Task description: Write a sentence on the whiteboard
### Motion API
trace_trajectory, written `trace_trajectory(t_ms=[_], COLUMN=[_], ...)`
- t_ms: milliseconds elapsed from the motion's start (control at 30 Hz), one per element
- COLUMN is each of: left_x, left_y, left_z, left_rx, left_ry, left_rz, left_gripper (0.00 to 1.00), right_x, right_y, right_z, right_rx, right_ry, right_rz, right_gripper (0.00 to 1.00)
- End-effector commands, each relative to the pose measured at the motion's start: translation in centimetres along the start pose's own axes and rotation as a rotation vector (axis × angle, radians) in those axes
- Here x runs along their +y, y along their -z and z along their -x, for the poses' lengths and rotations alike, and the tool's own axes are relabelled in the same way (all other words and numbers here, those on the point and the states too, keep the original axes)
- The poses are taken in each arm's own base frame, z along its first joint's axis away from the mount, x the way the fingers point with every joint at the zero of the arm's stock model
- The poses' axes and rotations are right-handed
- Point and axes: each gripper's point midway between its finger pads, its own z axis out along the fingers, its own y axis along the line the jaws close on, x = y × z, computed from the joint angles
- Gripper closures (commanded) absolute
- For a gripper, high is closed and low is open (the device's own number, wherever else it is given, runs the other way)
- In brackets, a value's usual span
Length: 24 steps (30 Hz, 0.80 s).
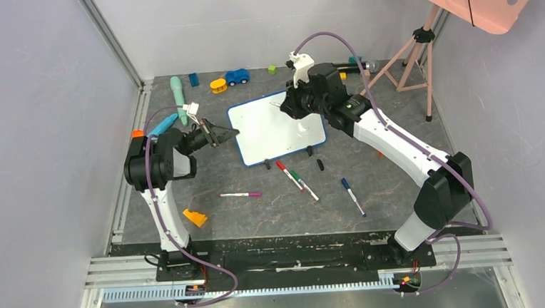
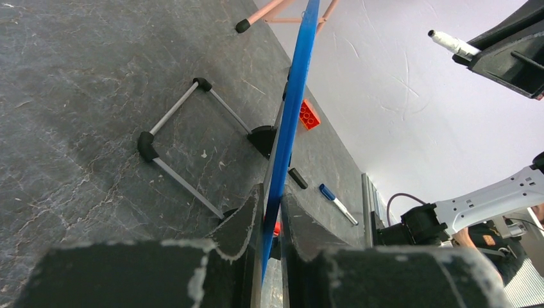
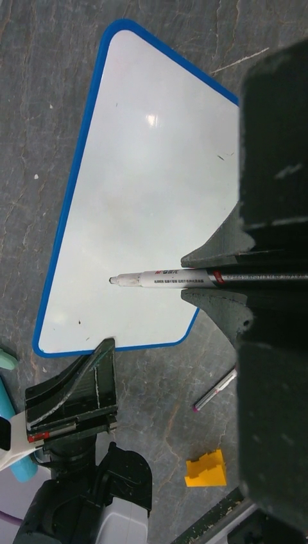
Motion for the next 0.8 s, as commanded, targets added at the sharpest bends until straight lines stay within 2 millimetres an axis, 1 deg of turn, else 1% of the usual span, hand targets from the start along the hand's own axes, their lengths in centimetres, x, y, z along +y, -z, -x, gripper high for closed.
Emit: trace_trajectory(t_ms=[0,133,233,333,400,500,667,767], left_x=[-1.4,-1.6,-1.6,-1.0,-1.2,-1.2,-0.5,-0.5], left_y=[-0.3,-0.3,0.0,0.3,0.4,0.3,-0.3,0.0], left_z=[-0.5,-0.5,-1.1,-1.7,-1.9,-1.9,-1.5,-1.7], left_rx=[0.036,0.037,0.046,0.006,0.01,0.014,0.037,0.013], left_ry=[-0.069,-0.074,-0.079,-0.025,-0.061,-0.081,0.014,-0.001], left_rz=[-0.053,-0.057,-0.054,-0.004,-0.008,-0.012,-0.031,-0.01], left_gripper=[0.98,0.98,0.98,0.98,0.98,0.98,0.98,0.98], right_x=[-0.2,-0.3,-0.2,-0.4,-0.5,-0.5,-0.7,-0.7], right_y=[1.3,1.1,0.8,0.8,0.9,0.8,1.0,1.0], right_z=[3.2,2.9,2.5,2.6,2.8,2.5,2.8,2.9], right_rx=[-0.093,-0.085,-0.078,-0.081,-0.089,-0.089,-0.102,-0.105], right_ry=[0.043,0.044,0.042,0.043,0.043,0.044,0.046,0.051], right_rz=[-0.031,-0.034,-0.023,-0.038,-0.04,-0.041,-0.05,-0.049], right_gripper=[1.0,1.0,1.0,1.0,1.0,1.0,1.0,1.0])
